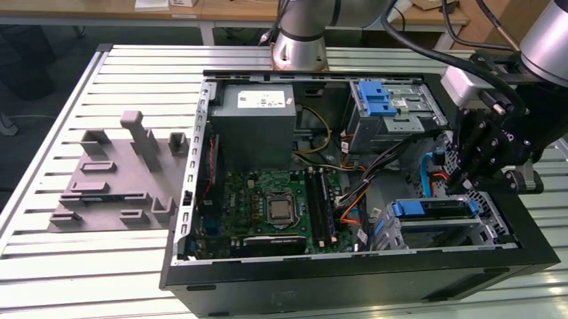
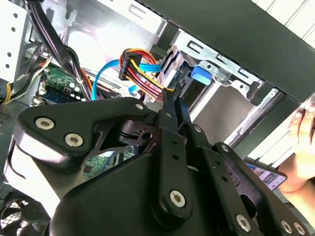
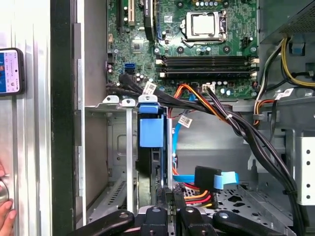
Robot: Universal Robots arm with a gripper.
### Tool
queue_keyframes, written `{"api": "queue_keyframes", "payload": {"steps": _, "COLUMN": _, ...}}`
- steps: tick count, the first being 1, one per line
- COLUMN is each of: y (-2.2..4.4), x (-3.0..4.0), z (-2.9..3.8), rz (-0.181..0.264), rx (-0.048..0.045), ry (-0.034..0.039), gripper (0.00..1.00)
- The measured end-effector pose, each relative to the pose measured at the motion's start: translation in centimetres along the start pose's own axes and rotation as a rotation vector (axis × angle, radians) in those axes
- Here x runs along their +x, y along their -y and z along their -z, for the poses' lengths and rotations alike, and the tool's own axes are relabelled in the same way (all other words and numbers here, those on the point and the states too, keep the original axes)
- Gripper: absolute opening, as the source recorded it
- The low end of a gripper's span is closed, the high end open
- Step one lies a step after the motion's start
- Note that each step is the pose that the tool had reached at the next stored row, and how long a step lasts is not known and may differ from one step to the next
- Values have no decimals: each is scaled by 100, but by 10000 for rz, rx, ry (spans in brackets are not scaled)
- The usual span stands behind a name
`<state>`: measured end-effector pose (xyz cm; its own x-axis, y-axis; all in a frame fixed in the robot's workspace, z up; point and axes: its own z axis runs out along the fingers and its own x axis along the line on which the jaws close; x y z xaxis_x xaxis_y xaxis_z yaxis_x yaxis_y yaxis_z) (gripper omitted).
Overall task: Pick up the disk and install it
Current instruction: 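Insert the first disk wire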
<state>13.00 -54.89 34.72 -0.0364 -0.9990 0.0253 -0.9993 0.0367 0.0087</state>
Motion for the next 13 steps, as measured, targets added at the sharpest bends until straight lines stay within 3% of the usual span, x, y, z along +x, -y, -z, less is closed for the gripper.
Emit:
{"api": "queue_keyframes", "payload": {"steps": 4, "y": 2, "x": 42, "z": -18, "rz": 0, "rx": 0, "ry": 1, "gripper": 16}}
{"api": "queue_keyframes", "payload": {"steps": 13, "y": -5, "x": 45, "z": -68, "rz": 0, "rx": 0, "ry": 0, "gripper": 16}}
